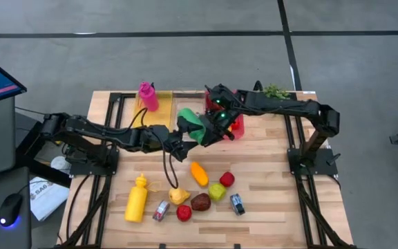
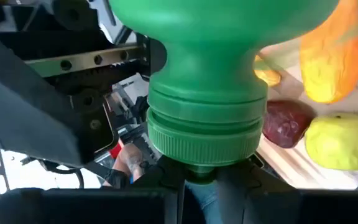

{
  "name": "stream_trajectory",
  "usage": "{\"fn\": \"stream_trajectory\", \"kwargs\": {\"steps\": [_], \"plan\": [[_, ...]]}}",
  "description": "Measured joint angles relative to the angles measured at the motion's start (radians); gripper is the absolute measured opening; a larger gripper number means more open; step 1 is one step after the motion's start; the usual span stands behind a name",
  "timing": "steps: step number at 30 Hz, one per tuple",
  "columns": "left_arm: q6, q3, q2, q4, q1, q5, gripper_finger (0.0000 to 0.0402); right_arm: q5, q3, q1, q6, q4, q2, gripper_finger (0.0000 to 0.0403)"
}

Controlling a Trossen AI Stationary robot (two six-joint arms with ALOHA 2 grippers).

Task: Pick & Place Food Item
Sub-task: Put the green tumbler into the yellow bin

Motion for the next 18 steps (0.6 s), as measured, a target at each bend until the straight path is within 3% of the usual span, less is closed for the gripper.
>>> {"fn": "stream_trajectory", "kwargs": {"steps": [8,18], "plan": [[-0.12,0.0,0.0,0.002,-0.001,-0.006,0.0389,-0.003,0.0,-0.013,0.03,0.049,0.008,0.0051],[-0.127,0.0,0.0,-0.016,0.0,-0.022,0.0348,-0.001,0.0,-0.017,0.071,0.127,0.008,0.0051]]}}
